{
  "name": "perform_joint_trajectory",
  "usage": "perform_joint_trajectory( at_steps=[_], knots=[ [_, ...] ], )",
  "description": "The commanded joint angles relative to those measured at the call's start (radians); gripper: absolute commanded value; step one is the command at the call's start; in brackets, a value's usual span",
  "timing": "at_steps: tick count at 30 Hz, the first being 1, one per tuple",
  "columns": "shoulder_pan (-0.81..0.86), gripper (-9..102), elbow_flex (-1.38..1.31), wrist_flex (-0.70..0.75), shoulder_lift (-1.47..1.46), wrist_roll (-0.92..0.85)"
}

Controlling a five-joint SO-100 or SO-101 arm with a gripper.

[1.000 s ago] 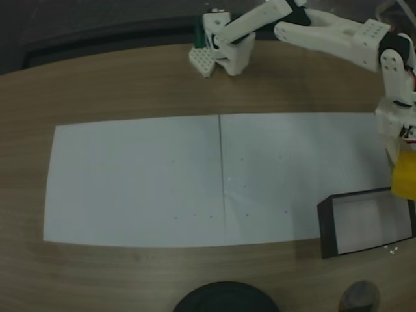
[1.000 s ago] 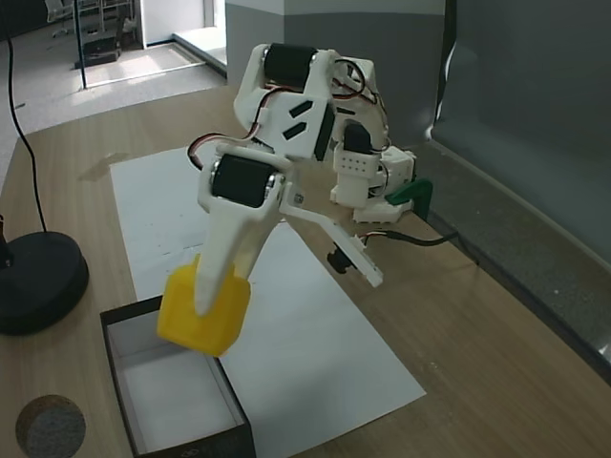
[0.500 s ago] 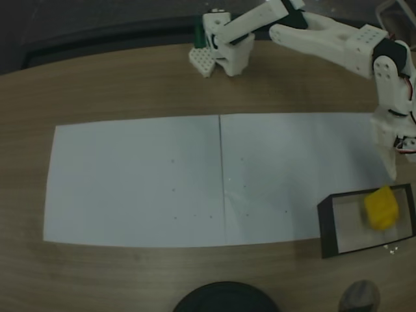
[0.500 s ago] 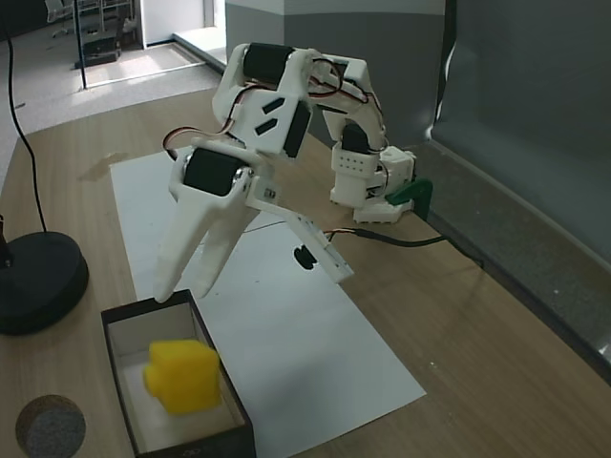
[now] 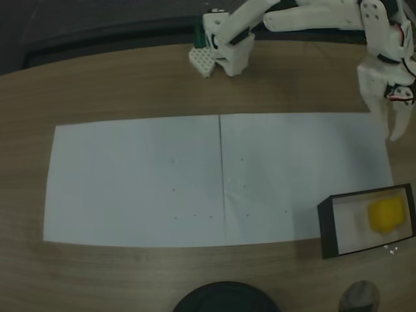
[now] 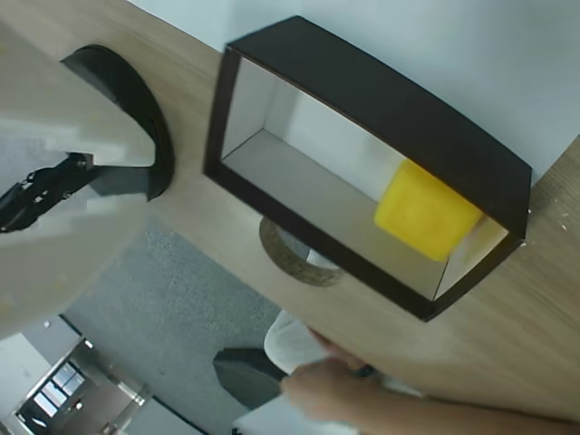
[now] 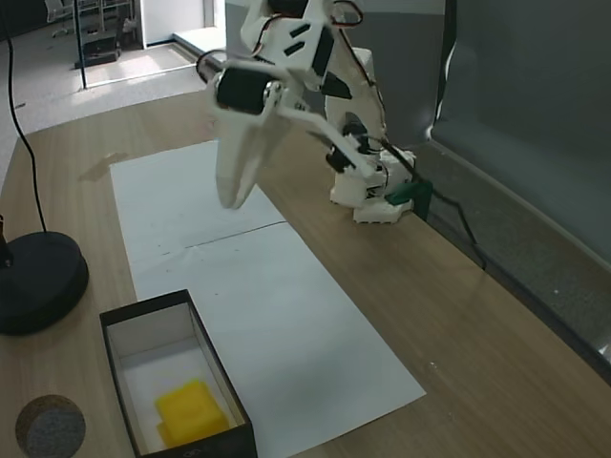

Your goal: Grab a yellow square and put it in the box.

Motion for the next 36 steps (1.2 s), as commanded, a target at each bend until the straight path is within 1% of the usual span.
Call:
perform_joint_trajectory(
  at_steps=[1,5,9,12,17,22,27,29,36],
  knots=[
    [0.074,0,0.025,0.005,0.356,0.003],
    [0.164,0,0.241,0.003,0.735,0.005],
    [0.322,0,0.594,-0.006,1.146,-0.003],
    [0.423,0,0.868,-0.018,1.402,-0.026],
    [0.505,0,1.264,-0.091,1.756,-0.071],
    [0.594,0,1.554,-0.17,2.006,-0.075],
    [0.667,0,1.769,-0.259,2.171,-0.091],
    [0.687,0,1.861,-0.322,2.23,-0.117],
    [0.727,0,2.249,-0.546,2.255,-0.129]
  ],
)
